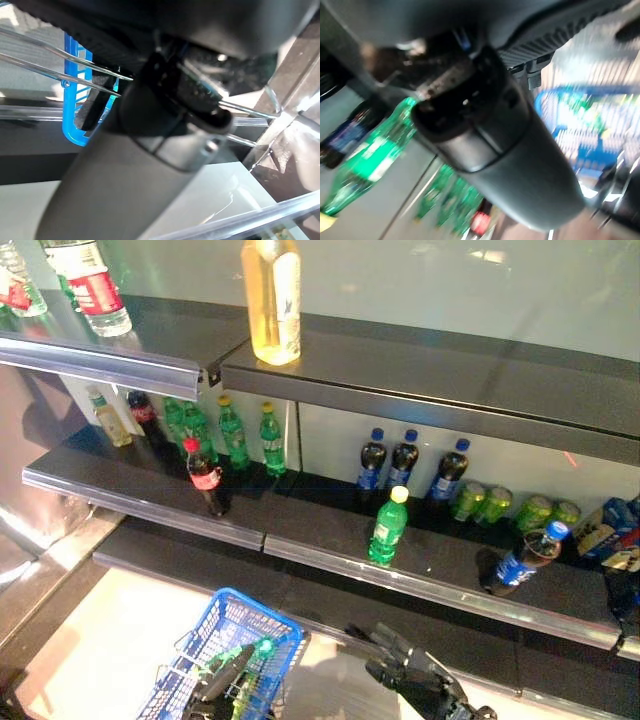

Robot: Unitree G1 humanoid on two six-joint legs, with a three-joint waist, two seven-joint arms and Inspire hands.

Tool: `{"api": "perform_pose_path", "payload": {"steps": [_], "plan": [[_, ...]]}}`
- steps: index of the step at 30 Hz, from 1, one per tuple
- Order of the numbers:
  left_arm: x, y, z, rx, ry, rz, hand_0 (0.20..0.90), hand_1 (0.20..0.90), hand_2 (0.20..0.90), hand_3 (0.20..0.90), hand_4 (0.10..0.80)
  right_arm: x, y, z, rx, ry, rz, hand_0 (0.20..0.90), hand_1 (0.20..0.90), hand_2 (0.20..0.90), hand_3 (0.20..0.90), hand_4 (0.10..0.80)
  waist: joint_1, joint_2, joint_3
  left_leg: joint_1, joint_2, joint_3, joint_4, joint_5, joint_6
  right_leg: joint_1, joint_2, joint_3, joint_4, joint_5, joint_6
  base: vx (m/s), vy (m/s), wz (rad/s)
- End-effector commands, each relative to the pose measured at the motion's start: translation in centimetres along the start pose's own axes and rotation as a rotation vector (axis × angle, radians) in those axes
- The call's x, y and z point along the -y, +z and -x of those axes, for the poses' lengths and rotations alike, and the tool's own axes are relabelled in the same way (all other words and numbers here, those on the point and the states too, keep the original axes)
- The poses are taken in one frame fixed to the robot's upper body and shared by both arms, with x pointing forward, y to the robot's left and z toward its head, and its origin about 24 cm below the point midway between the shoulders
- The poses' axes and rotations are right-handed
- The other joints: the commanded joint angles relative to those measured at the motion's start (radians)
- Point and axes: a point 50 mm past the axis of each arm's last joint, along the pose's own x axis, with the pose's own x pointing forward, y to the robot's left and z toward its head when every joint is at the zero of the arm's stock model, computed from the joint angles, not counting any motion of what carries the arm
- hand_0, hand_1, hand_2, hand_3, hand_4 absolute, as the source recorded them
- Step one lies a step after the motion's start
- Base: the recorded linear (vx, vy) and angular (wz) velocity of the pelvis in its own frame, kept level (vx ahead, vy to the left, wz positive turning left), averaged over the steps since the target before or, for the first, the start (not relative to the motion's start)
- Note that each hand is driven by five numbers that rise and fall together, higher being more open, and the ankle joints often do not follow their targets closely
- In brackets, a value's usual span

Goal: Pick up the drink and place into the basket.

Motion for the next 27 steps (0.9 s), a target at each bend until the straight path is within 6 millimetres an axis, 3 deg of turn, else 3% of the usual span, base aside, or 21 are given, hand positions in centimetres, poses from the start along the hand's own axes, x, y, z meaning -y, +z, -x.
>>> {"api": "perform_pose_path", "payload": {"steps": [1, 3, 4, 6, 7, 8, 9, 10, 12, 16, 20, 22, 24, 27], "plan": [[5.0, 5.4, -1.4, 0.270, -0.206, 0.110, 0.300, 0.300, 0.300, 0.200, 0.100, -0.1, 3.3, -1.4, 0.068, 0.011, 0.102, 0.900, 0.900, 0.900, 0.900, 0.800, 0.021, -0.028, 0.023, 0.006, 0.052, 0.003, 0.016, 0.066, -0.055, 0.016, 0.053, -0.002, -0.098, 0.088, -0.080, -0.144, -0.199, -0.33], [4.0, 4.9, -1.6, 0.258, -0.155, 0.136, 0.300, 0.300, 0.300, 0.200, 0.100, 0.9, 2.3, -1.3, 0.019, -0.055, 0.087, 0.900, 0.900, 0.900, 0.900, 0.800, 0.020, -0.043, 0.025, -0.019, 0.034, -0.025, 0.068, 0.058, -0.049, 0.019, 0.059, 0.015, -0.128, 0.102, -0.085, -0.148, -0.188, -0.38], [3.6, 4.5, -1.7, 0.253, -0.134, 0.143, 0.300, 0.300, 0.300, 0.200, 0.100, 1.5, 1.9, -1.0, -0.001, -0.083, 0.089, 0.900, 0.900, 0.900, 0.900, 0.800, 0.020, -0.051, 0.025, -0.036, 0.004, -0.043, 0.136, 0.026, -0.039, 0.021, 0.058, 0.025, -0.149, 0.112, -0.086, -0.162, -0.170, -0.38], [3.0, 3.9, -1.7, 0.243, -0.083, 0.178, 0.300, 0.300, 0.300, 0.200, 0.100, 2.4, 0.9, -0.9, -0.046, -0.132, 0.095, 0.900, 0.900, 0.900, 0.900, 0.800, 0.023, -0.067, 0.022, -0.068, -0.101, -0.081, 0.275, -0.078, -0.004, 0.016, 0.044, 0.040, -0.183, 0.134, -0.082, -0.134, -0.117, -0.53], [2.9, 3.8, -1.7, 0.241, -0.071, 0.186, 0.300, 0.300, 0.300, 0.200, 0.100, 2.6, 0.7, -0.8, -0.057, -0.144, 0.095, 0.900, 0.900, 0.900, 0.900, 0.800, 0.025, -0.068, 0.021, -0.076, -0.126, -0.086, 0.303, -0.098, 0.003, 0.016, 0.042, 0.040, -0.189, 0.138, -0.080, -0.116, -0.084, -0.65], [2.2, 3.2, -1.7, 0.232, -0.019, 0.198, 0.300, 0.300, 0.300, 0.200, 0.100, 3.3, 0.0, -0.6, -0.092, -0.194, 0.091, 0.900, 0.900, 0.900, 0.900, 0.800, 0.031, -0.071, 0.020, -0.102, -0.209, -0.097, 0.401, -0.153, 0.028, 0.017, 0.038, 0.038, -0.205, 0.152, -0.075, -0.083, -0.056, -0.48], [2.1, 3.2, -1.7, 0.231, -0.014, 0.197, 0.300, 0.300, 0.300, 0.200, 0.100, 3.4, -0.1, -0.5, -0.096, -0.197, 0.092, 0.900, 0.900, 0.900, 0.900, 0.800, 0.031, -0.072, 0.017, -0.107, -0.216, -0.097, 0.408, -0.155, 0.030, 0.014, 0.037, 0.038, -0.206, 0.154, -0.075, -0.091, -0.062, -0.47], [1.2, 2.7, -1.6, 0.220, 0.032, 0.200, 0.300, 0.300, 0.300, 0.200, 0.100, 4.1, -0.5, -0.3, -0.117, -0.244, 0.093, 0.900, 0.900, 0.900, 0.900, 0.800, 0.036, -0.068, 0.017, -0.113, -0.265, -0.117, 0.436, -0.175, 0.043, 0.014, 0.046, 0.045, -0.212, 0.165, -0.070, -0.035, -0.022, -0.32], [0.0, 2.1, -1.5, 0.185, 0.092, 0.148, 0.300, 0.300, 0.300, 0.200, 0.100, 4.8, -0.8, -0.2, -0.132, -0.318, 0.111, 0.900, 0.900, 0.900, 0.900, 0.800, 0.037, -0.052, 0.009, -0.069, -0.305, -0.138, 0.349, -0.212, 0.066, 0.004, 0.075, 0.064, -0.205, 0.176, -0.056, 0.002, 0.005, -0.54], [-1.0, 1.7, -1.6, 0.117, 0.159, -0.010, 0.300, 0.300, 0.300, 0.200, 0.100, 4.6, -1.8, -0.6, -0.146, -0.399, 0.089, 0.900, 0.900, 0.900, 0.900, 0.800, 0.020, -0.054, -0.003, -0.007, -0.287, -0.110, 0.228, -0.233, 0.081, 0.001, 0.108, 0.086, -0.197, 0.170, -0.052, 0.001, -0.005, -0.72], [-1.6, 1.4, -1.5, 0.087, 0.218, -0.059, 0.300, 0.300, 0.300, 0.200, 0.100, 3.5, -2.6, -1.1, -0.168, -0.410, 0.144, 0.900, 0.900, 0.900, 0.900, 0.800, 0.008, -0.056, 0.009, 0.045, -0.274, -0.096, 0.139, -0.222, 0.092, -0.025, 0.135, 0.063, -0.106, 0.141, -0.052, -0.056, -0.086, -0.37], [-1.7, 1.3, -1.6, 0.069, 0.236, -0.080, 0.300, 0.300, 0.300, 0.200, 0.100, 3.4, -3.9, -1.3, -0.234, -0.459, 0.125, 0.900, 0.900, 0.900, 0.900, 0.800, 0.017, -0.049, 0.008, 0.060, -0.260, -0.078, 0.107, -0.212, 0.101, -0.010, 0.089, 0.056, -0.122, 0.148, -0.039, -0.136, -0.204, -0.58], [-1.6, 1.2, -1.7, 0.061, 0.228, -0.098, 0.300, 0.300, 0.300, 0.200, 0.100, 3.3, -4.3, -1.3, -0.245, -0.471, 0.120, 0.900, 0.900, 0.900, 0.900, 0.800, 0.018, -0.045, 0.009, 0.064, -0.256, -0.080, 0.098, -0.208, 0.106, -0.005, 0.072, 0.069, -0.127, 0.158, -0.032, -0.081, -0.178, -0.40], [-1.0, 1.1, -2.1, 0.031, 0.211, -0.157, 0.300, 0.300, 0.300, 0.200, 0.100, 3.3, -4.9, -1.8, -0.277, -0.508, 0.096, 0.900, 0.900, 0.900, 0.900, 0.800, 0.021, -0.029, 0.014, 0.082, -0.237, -0.083, 0.080, -0.202, 0.114, -0.021, -0.025, 0.102, -0.119, 0.241, 0.022, -0.089, -0.354, -0.21]]}}
